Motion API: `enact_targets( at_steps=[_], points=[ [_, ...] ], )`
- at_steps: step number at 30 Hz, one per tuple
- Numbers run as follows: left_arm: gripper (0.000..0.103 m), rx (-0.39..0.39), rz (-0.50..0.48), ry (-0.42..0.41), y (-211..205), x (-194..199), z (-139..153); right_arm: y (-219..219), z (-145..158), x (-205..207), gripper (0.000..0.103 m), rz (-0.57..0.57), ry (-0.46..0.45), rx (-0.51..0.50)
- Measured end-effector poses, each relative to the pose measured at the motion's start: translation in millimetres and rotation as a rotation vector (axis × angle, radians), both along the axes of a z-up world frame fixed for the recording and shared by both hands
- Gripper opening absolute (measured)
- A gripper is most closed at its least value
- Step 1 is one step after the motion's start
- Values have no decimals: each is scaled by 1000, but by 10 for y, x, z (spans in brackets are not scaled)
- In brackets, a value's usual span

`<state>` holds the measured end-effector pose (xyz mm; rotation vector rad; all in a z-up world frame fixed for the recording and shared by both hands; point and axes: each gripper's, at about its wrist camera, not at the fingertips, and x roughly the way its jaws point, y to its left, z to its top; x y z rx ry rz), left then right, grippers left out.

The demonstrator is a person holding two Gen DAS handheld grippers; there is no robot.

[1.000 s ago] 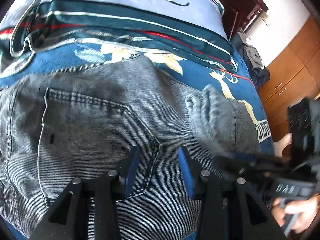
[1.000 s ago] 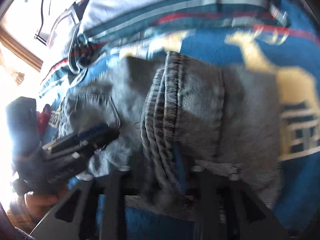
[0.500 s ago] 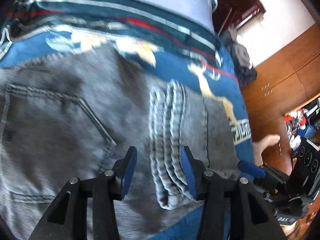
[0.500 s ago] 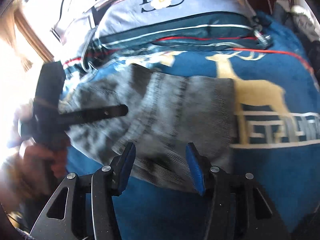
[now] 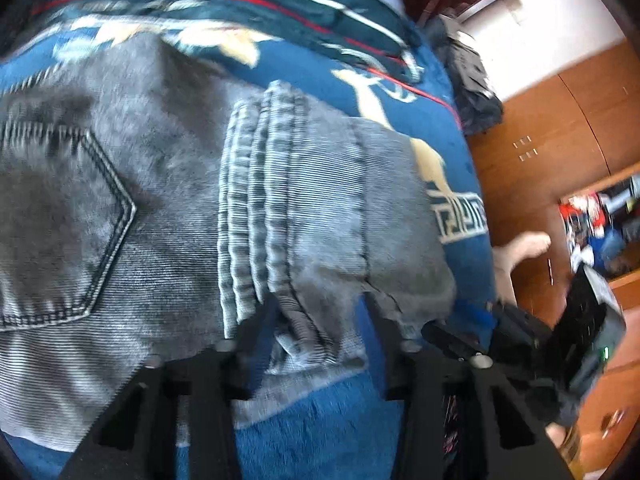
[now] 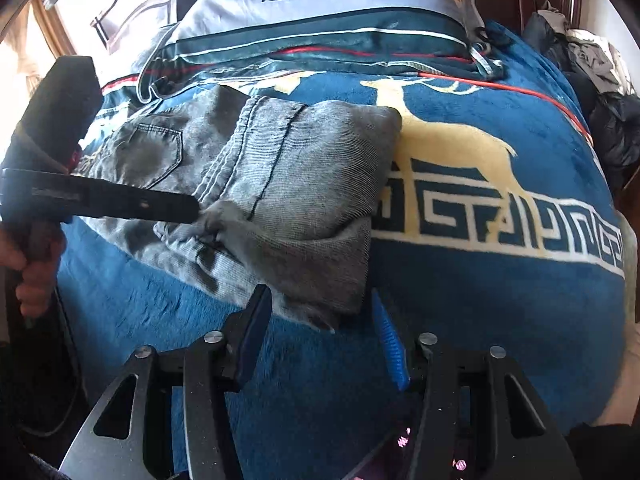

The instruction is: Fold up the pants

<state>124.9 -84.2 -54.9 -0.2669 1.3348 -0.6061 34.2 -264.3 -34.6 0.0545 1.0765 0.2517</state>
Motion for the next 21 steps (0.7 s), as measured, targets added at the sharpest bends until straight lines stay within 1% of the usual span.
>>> enact_targets(
  at_steps=[1,2,3,4,6,7,8,10,11,12,13,14,15,16,17,18,19,20,21],
  points=[
    [8,3,24,2,33,8,-9,35,-19,23,25,6,-2,-13],
    [8,-10,43,-5,79,-3,4,58,-20,16,18,9,-7,-30],
    [7,-15,53,-28,128,-38,51,83,-8,1,16,18,-15,-40],
    [7,-5,54,-65,182,-86,112,91,21,-30,14,20,-25,-42],
    [6,-7,47,-113,277,-186,189,111,130,-105,12,20,-55,-40],
    [5,9,43,-111,312,-223,165,113,150,-131,12,21,-60,-36],
    [5,27,31,-90,334,-242,98,135,150,-150,12,24,-56,-36],
    [5,91,32,-63,390,-244,-71,196,-10,-142,12,39,-4,-96],
    [5,81,46,-46,444,-224,-122,196,-91,-134,13,42,20,-110],
    [5,56,62,-22,500,-195,-145,176,-203,-108,15,38,70,-102],
    [5,41,76,-6,551,-162,-126,125,-236,-102,19,17,89,-80],
    [5,37,76,-15,576,-143,-80,81,-216,-104,31,3,90,-62],
    [6,56,71,-51,601,-118,9,16,-181,-109,35,-14,103,-34],
    [7,89,62,-119,607,-89,156,-61,-127,-127,41,-37,102,-5],
    [8,89,52,-170,596,-58,288,-111,-84,-147,45,-54,97,12],
    [15,76,40,-207,575,-1,414,-196,-13,-174,46,-76,82,46],
    [28,64,15,-230,498,97,537,-267,33,-194,48,-92,67,82],
    [36,61,-14,-238,392,188,609,-347,81,-203,49,-114,51,127],
    [50,62,-46,-246,260,281,675,-429,110,-204,49,-143,34,180]
  ],
)
